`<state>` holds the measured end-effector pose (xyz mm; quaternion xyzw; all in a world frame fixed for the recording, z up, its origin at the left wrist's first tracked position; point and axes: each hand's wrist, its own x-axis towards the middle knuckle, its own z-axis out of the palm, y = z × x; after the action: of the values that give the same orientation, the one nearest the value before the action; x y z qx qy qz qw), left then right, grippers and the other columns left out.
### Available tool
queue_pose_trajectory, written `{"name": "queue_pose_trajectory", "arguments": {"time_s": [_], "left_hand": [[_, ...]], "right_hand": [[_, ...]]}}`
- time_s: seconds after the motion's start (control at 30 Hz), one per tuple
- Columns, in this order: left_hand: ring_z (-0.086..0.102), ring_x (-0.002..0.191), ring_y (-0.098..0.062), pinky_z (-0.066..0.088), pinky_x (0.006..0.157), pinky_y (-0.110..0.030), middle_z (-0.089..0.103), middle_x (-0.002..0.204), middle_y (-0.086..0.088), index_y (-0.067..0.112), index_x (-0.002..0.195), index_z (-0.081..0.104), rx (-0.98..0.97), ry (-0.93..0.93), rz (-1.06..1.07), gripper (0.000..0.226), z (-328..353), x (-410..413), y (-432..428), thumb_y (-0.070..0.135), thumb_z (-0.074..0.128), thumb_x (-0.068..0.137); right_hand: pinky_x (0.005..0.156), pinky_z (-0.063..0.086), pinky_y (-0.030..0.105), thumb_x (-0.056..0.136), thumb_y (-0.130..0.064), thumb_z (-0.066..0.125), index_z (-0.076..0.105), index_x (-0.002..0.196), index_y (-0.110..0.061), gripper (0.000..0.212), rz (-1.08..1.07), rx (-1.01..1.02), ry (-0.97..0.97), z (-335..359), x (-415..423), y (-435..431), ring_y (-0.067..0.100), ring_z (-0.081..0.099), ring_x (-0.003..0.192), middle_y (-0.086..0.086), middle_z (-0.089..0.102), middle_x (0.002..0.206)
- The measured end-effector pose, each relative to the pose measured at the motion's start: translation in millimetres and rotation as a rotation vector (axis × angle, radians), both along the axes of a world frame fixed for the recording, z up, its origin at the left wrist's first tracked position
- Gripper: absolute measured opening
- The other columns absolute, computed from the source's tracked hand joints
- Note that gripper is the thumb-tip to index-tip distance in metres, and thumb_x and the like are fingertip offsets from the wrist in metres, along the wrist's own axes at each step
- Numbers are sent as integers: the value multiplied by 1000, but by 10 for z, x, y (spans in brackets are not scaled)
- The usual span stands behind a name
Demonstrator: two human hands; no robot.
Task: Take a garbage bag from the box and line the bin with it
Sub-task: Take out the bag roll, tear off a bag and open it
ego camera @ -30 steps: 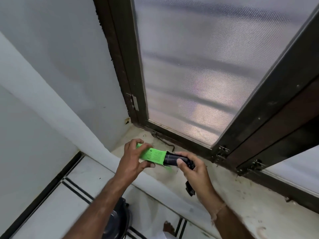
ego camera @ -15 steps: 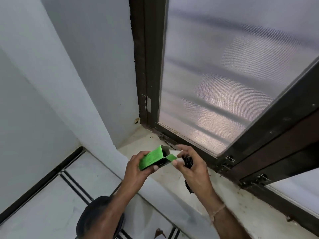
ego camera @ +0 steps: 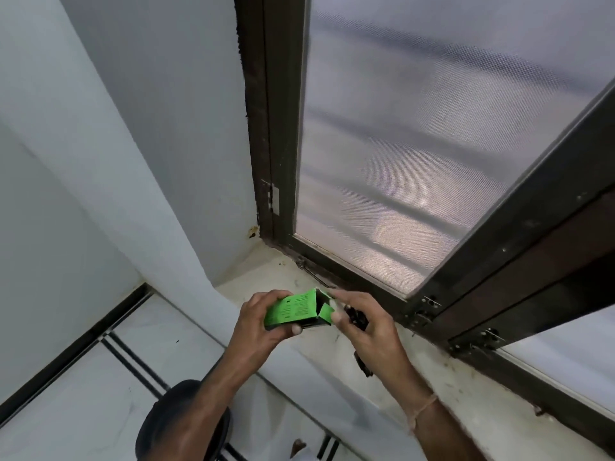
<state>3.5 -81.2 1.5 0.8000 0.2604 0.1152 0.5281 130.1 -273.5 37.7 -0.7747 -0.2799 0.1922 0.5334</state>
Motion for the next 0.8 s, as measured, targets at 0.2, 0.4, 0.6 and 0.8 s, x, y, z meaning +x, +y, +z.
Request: {"name": "queue_pose_trajectory", "arguments": {"time_s": [0.2,0.4,0.6,0.8], "left_hand": [[56,115,-19,48,98,-37,63,116,5,42,119,67,-20,-21,20,59,-43,-5,1,61,79,64],[54,117,-21,44,95,-32,62,117,6,49,113,65,6,-17,5,50,-4,4,41,45,84,67],[51,118,-20,41,94,-26,60,117,7,39,121,68,88,19,-43,55,38,9,91,44,84,68],[49,121,-20,44,100,-33,57,119,13,40,125,67,148,26,-72,60,54,17,103,47,84,67]], "right_hand": [[100,54,29,94,-37,73,70,133,-37,39,-67,-35,-16,-29,-14,-42,2,60,121,-7,58,133],[47,40,22,86,-55,69,71,129,-34,48,-156,56,584,25,27,-120,10,48,61,7,61,88],[63,51,17,95,-39,72,71,129,-37,34,14,133,364,131,26,-65,8,59,70,10,78,105],[90,56,64,89,-35,81,72,123,-39,35,93,39,225,133,41,22,45,68,100,17,75,106]]}}
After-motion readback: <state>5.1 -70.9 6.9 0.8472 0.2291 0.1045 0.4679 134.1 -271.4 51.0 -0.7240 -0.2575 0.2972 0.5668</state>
